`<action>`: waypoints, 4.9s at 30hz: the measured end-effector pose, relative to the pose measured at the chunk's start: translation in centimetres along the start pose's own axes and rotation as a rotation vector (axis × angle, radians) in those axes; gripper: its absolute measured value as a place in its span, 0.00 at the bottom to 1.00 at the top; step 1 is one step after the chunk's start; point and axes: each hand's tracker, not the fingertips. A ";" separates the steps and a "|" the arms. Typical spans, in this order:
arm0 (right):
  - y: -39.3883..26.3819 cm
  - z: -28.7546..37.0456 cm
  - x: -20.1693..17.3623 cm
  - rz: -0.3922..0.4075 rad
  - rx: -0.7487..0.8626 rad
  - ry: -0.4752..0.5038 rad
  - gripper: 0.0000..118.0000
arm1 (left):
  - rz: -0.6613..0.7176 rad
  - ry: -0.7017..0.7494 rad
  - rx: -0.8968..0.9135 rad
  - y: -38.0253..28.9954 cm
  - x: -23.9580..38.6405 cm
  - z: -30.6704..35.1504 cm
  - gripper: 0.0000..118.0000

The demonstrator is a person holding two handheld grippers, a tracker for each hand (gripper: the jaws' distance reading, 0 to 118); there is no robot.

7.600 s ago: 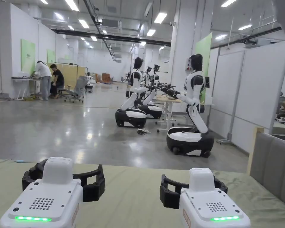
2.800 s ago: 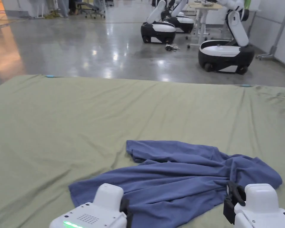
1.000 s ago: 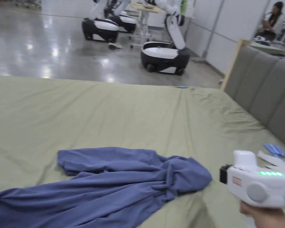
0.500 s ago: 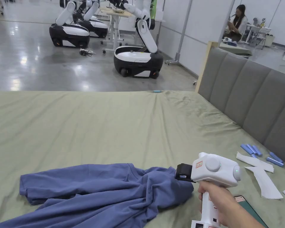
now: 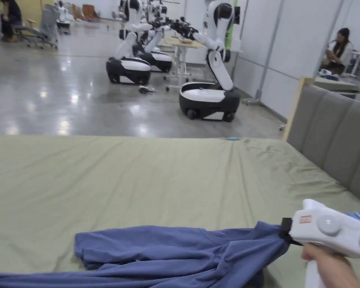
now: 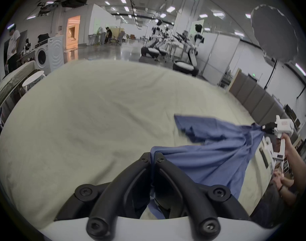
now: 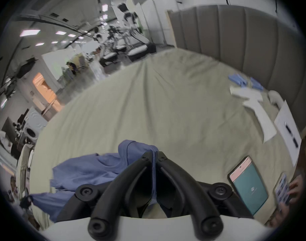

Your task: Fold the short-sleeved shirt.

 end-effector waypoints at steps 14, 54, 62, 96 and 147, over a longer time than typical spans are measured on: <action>17.1 19.8 -8.6 0.036 0.350 0.193 0.03 | -0.016 0.031 0.385 20.6 4.1 11.8 0.00; 9.8 8.0 -6.9 0.008 0.249 0.071 0.03 | 0.152 0.150 0.338 13.6 -1.7 2.7 0.00; -5.4 12.2 0.7 0.072 0.116 0.044 0.03 | 0.162 0.153 0.183 -2.5 -3.2 10.0 0.00; -25.3 26.0 -9.6 0.555 0.507 0.342 0.00 | -0.233 0.344 0.258 -18.8 -2.1 22.5 0.00; -5.1 -8.1 -19.3 0.709 -0.172 0.204 0.39 | -0.069 0.008 0.080 -14.4 -3.9 10.5 0.01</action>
